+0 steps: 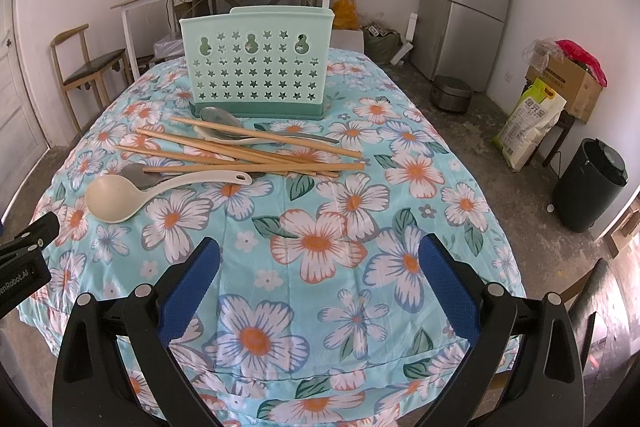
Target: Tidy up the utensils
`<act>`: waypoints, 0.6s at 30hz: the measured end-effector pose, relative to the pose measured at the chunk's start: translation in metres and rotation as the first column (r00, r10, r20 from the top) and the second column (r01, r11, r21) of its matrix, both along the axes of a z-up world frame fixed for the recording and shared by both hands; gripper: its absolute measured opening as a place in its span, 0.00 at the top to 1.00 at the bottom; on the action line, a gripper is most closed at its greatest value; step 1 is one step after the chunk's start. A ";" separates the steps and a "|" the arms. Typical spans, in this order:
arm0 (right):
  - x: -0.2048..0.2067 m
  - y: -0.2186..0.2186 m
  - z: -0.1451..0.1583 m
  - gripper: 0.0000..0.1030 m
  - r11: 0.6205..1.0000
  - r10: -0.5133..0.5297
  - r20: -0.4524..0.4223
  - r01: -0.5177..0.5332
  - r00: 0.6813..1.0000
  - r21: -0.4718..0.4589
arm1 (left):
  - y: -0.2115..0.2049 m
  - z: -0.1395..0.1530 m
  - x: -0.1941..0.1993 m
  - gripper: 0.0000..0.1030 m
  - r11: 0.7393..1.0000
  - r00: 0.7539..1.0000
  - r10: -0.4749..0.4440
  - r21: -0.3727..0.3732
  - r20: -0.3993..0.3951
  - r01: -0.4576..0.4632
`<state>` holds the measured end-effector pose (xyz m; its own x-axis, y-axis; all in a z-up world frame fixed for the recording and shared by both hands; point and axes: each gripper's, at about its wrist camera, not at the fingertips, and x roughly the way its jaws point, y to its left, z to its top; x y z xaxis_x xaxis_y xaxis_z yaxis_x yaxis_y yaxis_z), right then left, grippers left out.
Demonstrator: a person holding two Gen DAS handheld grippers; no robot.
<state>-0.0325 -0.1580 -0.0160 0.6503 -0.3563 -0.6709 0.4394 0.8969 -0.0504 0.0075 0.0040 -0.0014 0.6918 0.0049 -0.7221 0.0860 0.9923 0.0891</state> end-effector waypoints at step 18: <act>0.000 0.000 0.000 0.06 1.000 0.000 0.000 0.000 1.000 -0.001 | 0.000 0.001 -0.002 0.08 1.000 1.000 0.001 0.000 -0.001 -0.001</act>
